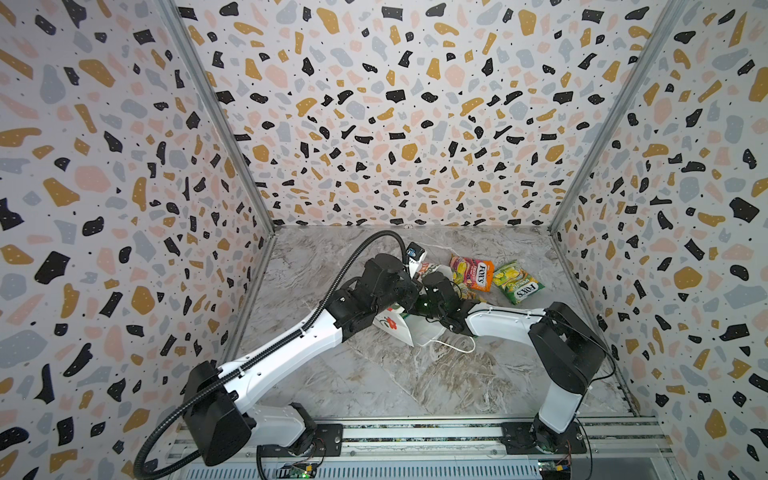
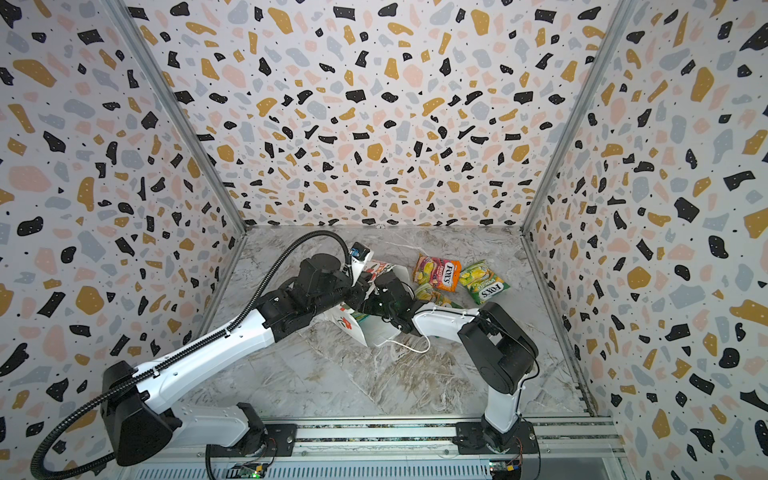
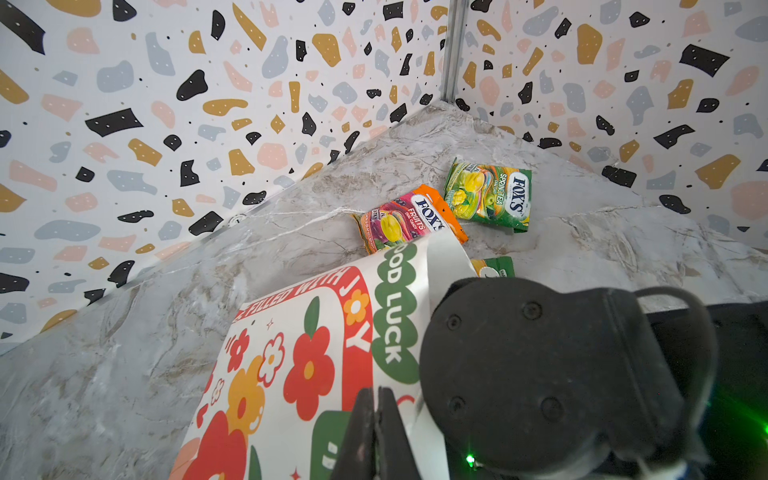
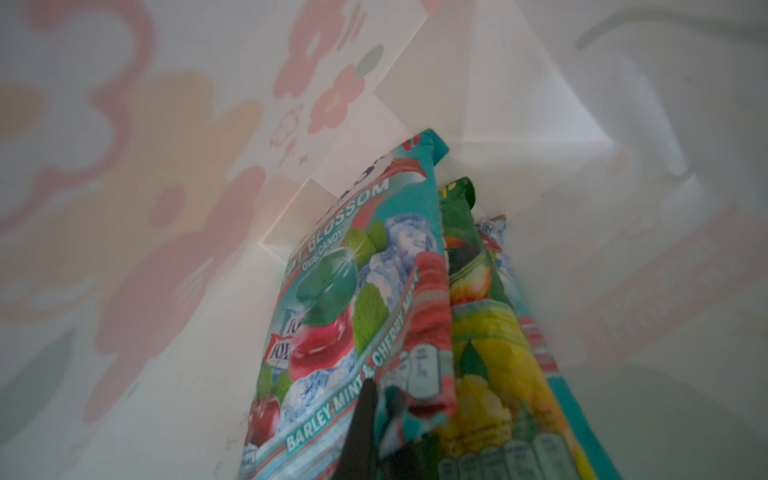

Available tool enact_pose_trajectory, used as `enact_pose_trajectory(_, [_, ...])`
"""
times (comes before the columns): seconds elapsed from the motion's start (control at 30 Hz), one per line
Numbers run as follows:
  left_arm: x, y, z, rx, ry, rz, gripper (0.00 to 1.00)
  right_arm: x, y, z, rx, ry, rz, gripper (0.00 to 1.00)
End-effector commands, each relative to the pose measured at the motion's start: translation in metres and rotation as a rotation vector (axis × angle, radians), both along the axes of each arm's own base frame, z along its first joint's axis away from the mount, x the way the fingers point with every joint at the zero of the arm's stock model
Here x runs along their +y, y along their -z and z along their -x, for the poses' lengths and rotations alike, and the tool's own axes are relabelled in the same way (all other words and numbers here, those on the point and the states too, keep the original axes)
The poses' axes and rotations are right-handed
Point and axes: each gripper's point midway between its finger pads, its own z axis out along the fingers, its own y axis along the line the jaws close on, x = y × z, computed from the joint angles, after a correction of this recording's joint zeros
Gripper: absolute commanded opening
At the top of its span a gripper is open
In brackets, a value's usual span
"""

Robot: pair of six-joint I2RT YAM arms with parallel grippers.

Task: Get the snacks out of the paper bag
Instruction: 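Close the right gripper on the teal Mint Blossom packet inside the bag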

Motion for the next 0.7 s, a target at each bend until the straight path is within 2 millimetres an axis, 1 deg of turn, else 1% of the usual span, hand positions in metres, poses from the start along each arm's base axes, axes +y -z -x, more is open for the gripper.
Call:
enact_pose_trajectory(0.0, [0.000, -0.014, -0.006, -0.035, -0.023, 0.002, 0.00, 0.003, -0.028, 0.013, -0.070, -0.064, -0.053, 0.00])
enact_pose_trajectory(0.4, [0.009, -0.007, -0.016, -0.033, -0.094, -0.043, 0.00, -0.010, -0.050, 0.034, -0.206, -0.169, 0.016, 0.00])
enact_pose_trajectory(0.67, [0.010, -0.004, -0.017, -0.028, -0.107, -0.053, 0.00, -0.027, -0.070, 0.050, -0.290, -0.204, 0.067, 0.00])
